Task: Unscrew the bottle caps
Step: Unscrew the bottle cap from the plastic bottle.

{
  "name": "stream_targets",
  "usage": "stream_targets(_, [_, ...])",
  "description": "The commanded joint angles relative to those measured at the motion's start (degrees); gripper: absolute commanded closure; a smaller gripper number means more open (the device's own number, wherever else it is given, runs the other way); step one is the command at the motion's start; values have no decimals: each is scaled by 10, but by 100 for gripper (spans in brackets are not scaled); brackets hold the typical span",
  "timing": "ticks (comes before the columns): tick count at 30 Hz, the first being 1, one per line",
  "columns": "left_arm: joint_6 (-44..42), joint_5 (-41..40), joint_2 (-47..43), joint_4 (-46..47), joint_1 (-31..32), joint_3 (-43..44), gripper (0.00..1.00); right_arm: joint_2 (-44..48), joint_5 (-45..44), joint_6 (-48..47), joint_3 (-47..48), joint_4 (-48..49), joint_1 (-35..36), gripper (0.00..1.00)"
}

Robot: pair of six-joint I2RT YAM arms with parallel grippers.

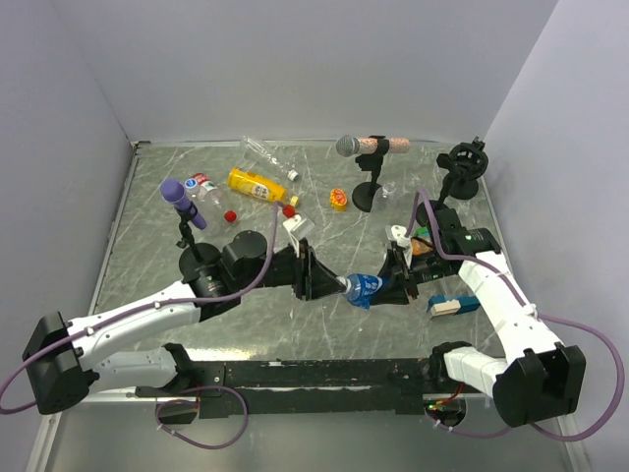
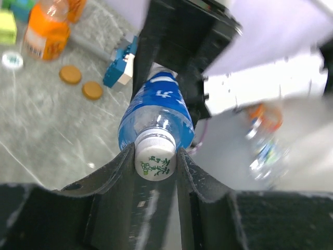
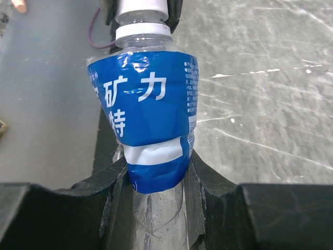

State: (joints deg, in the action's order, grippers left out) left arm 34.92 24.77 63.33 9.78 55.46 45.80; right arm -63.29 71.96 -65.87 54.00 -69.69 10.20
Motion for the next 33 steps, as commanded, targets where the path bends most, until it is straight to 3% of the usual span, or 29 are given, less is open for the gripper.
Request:
stream_targets(1, [231, -122, -38, -21, 1, -15, 99, 18, -6, 44, -4, 75, -14, 85])
stream_targets(7, [380, -129, -12, -66, 0, 10, 99, 16, -11, 50, -6, 83, -15, 85])
stream_targets(14, [336, -147, 14, -136, -2, 72, 96, 16, -13, 53, -6, 83, -18, 85])
stream_targets(15, [324, -149, 8, -136, -4, 71, 80, 16, -12, 54, -6, 84, -18, 85])
stream_targets(16, [315, -148, 2, -131, -7, 65, 57, 17, -12, 55, -6, 84, -18, 85])
stream_targets(18, [296, -141, -14, -115, -14, 46, 31, 14, -13, 54, -6, 83, -19, 85])
stream_targets(21, [253, -136, -40, -114, -26, 25, 9, 11, -12, 52, -5, 81, -19, 85])
stream_targets(23, [191, -136, -67, -123, -35, 15, 1, 10, -11, 52, -4, 79, -19, 85])
stream_targets(25, [92, -99, -91, -108, -43, -1, 3, 9, -10, 50, -4, 77, -19, 85])
stream_targets(29, [-238, 53, -114, -155, -46, -2, 4, 5, 2, 17, -1, 52, -19, 84])
stream_targets(33, [-437, 50, -112, -189, -46, 10, 3, 0, 12, -23, 1, 22, -19, 84])
